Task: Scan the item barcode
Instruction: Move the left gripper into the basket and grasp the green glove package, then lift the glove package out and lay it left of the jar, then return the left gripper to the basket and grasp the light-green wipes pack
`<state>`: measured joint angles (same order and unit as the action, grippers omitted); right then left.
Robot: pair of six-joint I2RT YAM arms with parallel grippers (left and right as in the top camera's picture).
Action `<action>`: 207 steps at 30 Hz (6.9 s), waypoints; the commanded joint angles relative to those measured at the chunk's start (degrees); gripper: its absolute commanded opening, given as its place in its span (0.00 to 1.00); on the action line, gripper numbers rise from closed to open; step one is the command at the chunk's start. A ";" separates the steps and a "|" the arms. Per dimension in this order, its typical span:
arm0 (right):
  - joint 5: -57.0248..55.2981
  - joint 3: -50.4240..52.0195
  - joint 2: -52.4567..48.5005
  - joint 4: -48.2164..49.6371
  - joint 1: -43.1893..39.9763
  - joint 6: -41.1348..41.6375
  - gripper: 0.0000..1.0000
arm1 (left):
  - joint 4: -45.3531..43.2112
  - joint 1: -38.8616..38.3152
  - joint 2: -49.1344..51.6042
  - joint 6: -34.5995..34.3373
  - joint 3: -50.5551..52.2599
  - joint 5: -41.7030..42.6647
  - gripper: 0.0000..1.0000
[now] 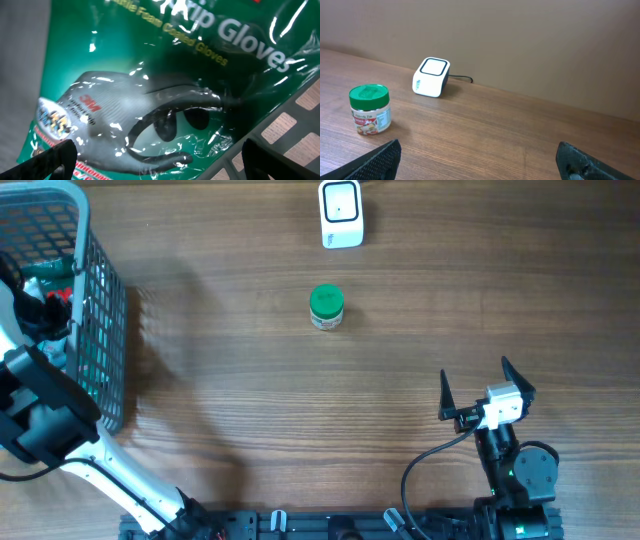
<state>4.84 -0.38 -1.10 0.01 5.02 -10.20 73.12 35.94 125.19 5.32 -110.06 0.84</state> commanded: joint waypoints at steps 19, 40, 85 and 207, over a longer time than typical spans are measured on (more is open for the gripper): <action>-0.55 0.07 0.17 0.11 0.28 -0.24 1.00 | -1.11 -0.90 4.94 4.59 1.57 -2.08 0.53; -0.55 0.07 0.17 0.11 0.28 -0.24 1.00 | 0.85 -0.90 -5.07 -5.81 -9.20 -4.55 0.13; -0.55 0.07 0.17 0.11 0.28 -0.24 1.00 | 4.17 -28.76 -37.53 -13.07 -8.63 22.67 0.04; -0.55 0.07 0.17 0.11 0.28 -0.24 1.00 | -24.65 -1.33 -10.62 -14.69 24.28 -1.40 0.52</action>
<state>4.84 -0.38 -1.10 0.01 5.02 -10.20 48.45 34.57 113.91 -9.47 -87.00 0.23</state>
